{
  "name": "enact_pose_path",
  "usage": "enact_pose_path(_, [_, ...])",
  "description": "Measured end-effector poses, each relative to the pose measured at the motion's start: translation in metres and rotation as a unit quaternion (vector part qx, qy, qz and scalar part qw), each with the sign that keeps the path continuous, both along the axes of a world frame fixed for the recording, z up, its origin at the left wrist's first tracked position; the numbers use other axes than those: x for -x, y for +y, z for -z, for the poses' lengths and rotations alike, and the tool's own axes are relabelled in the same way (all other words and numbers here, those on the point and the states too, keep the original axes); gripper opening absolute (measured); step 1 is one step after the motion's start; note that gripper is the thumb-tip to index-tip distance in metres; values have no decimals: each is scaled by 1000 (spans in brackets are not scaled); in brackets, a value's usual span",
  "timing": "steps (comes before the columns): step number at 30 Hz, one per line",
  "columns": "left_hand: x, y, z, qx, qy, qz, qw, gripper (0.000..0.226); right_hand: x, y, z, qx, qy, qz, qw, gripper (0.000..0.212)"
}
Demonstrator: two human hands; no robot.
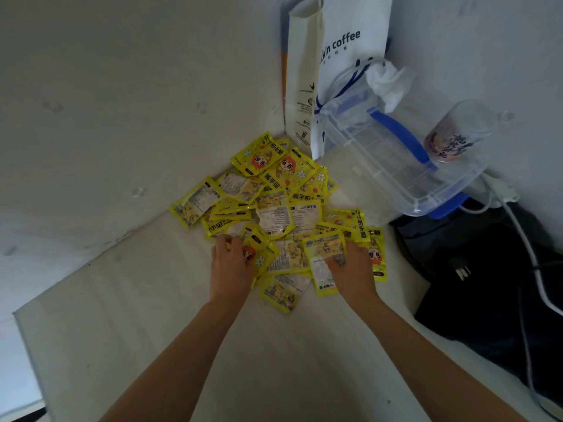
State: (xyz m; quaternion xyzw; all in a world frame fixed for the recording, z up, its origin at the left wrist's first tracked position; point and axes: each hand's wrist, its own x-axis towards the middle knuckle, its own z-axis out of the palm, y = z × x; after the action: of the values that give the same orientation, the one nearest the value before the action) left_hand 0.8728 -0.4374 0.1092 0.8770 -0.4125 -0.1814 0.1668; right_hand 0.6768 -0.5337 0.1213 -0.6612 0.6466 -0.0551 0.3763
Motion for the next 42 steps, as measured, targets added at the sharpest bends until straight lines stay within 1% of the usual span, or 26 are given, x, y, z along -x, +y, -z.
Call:
enact_pose_path(3, [2, 11, -1, 13, 36, -28, 999, 29, 7, 5, -1, 3, -6, 9, 1000, 32])
enact_pose_path(5, [3, 19, -1, 16, 39, -36, 998, 26, 12, 10, -2, 10, -21, 16, 1000, 30])
enact_pose_path(8, [5, 31, -1, 12, 39, -46, 998, 22, 20, 16, -4, 9, -60, 44, 997, 20])
enact_pose_path(10, [6, 38, -3, 11, 37, -49, 998, 21, 25, 20, -8, 5, -76, 56, 996, 20])
enact_pose_path(13, [8, 47, -8, 13, 52, -61, 997, 20, 30, 25, -17, 13, -95, 59, 994, 33])
enact_pose_path(17, [8, 56, -13, 37, 69, -97, 992, 19, 31, 28, -30, 20, -165, 77, 983, 55])
enact_pose_path(19, [5, 60, -13, 56, 97, -119, 986, 18, 28, 26, -33, 6, -197, 65, 978, 57])
enact_pose_path(20, [4, 62, -14, 68, 113, -130, 983, 17, 26, 24, -33, 1, -199, 47, 979, 51])
enact_pose_path(22, [3, 63, -17, 87, 136, -153, 975, 16, 18, 19, -35, 14, -169, -10, 985, 26])
enact_pose_path(23, [2, 64, -19, 95, 147, -167, 970, 17, 13, 17, -37, 25, -154, -41, 987, 17])
enact_pose_path(24, [1, 63, -21, 105, 158, -181, 965, 18, 7, 15, -40, 31, -143, -69, 987, 15])
enact_pose_path(26, [-2, 62, -24, 120, 176, -197, 957, 24, -7, 11, -44, 33, -118, -120, 985, 19])
enact_pose_path(29, [-9, 56, -23, 117, 187, -195, 956, 33, -30, 2, -41, 18, -84, -194, 977, 27])
enact_pose_path(32, [-17, 46, -23, 126, 214, -223, 943, 42, -50, -7, -32, 0, -52, -257, 965, 30])
enact_pose_path(34, [-20, 42, -22, 136, 238, -245, 930, 47, -61, -11, -25, 2, -9, -285, 959, 29])
enact_pose_path(37, [-20, 42, -17, 138, 261, -272, 916, 47, -70, -11, -19, 29, 94, -306, 947, 30])
enact_pose_path(39, [-19, 44, -14, 132, 265, -280, 913, 45, -71, -6, -16, 49, 136, -323, 935, 34])
enact_pose_path(42, [-17, 50, -9, 129, 275, -296, 906, 43, -70, 3, -11, 87, 179, -350, 915, 44])
